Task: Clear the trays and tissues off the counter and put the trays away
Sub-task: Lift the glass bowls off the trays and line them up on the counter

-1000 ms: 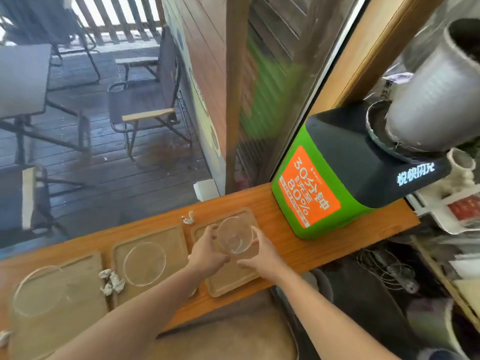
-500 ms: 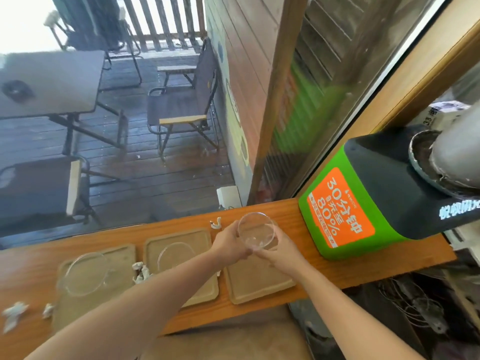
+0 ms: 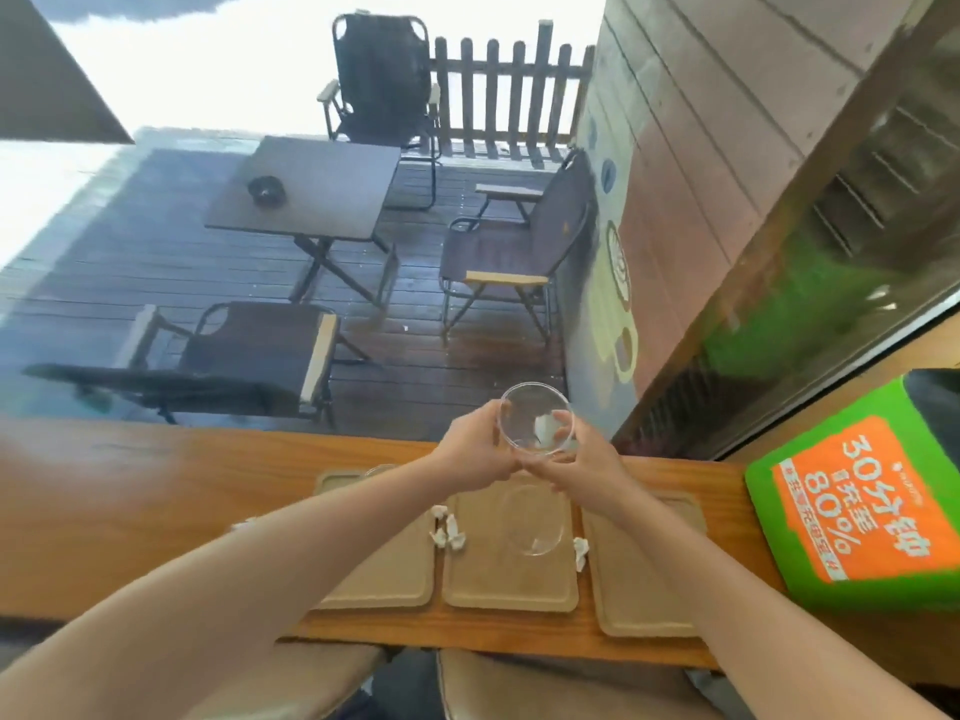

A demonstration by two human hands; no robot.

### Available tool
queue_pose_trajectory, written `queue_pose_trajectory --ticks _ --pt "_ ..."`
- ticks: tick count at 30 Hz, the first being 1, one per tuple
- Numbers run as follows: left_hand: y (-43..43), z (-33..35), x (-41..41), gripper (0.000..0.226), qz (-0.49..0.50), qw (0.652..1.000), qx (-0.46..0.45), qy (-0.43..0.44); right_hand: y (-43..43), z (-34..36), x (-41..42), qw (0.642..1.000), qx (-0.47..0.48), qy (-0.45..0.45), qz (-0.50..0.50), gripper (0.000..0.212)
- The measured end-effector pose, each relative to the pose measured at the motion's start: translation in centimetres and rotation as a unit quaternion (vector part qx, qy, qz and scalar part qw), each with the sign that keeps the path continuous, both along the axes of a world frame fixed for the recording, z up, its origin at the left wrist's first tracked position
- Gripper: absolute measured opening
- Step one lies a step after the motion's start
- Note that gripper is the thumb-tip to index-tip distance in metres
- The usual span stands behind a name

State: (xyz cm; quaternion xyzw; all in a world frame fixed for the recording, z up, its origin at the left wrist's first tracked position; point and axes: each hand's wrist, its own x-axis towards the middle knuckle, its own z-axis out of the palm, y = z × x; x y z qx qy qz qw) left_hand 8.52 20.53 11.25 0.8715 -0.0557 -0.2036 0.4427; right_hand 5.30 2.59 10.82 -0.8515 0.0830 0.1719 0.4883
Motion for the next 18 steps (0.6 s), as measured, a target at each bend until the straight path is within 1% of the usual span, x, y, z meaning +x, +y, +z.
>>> queue_pose_trajectory --ticks 3,7,8,10,11,15,18 --pt "6.7 -0.4 1.1 0.076 -0.016 1.0 0.005 -0.019 6.1 0.0 1.0 1.0 0.02 -0.006 0.01 0.095" --pt "15.1 -0.8 2.5 0.069 -0.019 0.999 -0.028 -0.024 14.7 -0.3 2.5 1.0 0.024 -0.016 -0.011 0.091" --pt "17.2 -0.9 3.0 0.068 -0.018 0.999 -0.034 -0.025 17.0 -0.4 3.0 0.999 0.024 -0.025 -0.016 0.088" --pt "21.3 -1.3 4.0 0.071 -0.016 0.999 -0.036 -0.022 21.4 -0.6 3.7 0.998 0.026 -0.04 -0.03 0.075" --pt "23.3 -1.6 4.4 0.073 -0.017 0.999 -0.031 -0.021 23.5 -0.7 3.9 0.998 0.026 -0.041 -0.038 0.07" --pt "30.5 -3.5 5.3 0.075 -0.025 0.999 0.014 -0.017 31.4 -2.2 4.5 0.998 0.037 -0.026 -0.044 0.066" --pt "34.5 -5.7 6.0 0.077 -0.02 0.999 0.047 0.0 35.7 -4.5 5.2 0.997 0.054 0.0 -0.059 0.059"
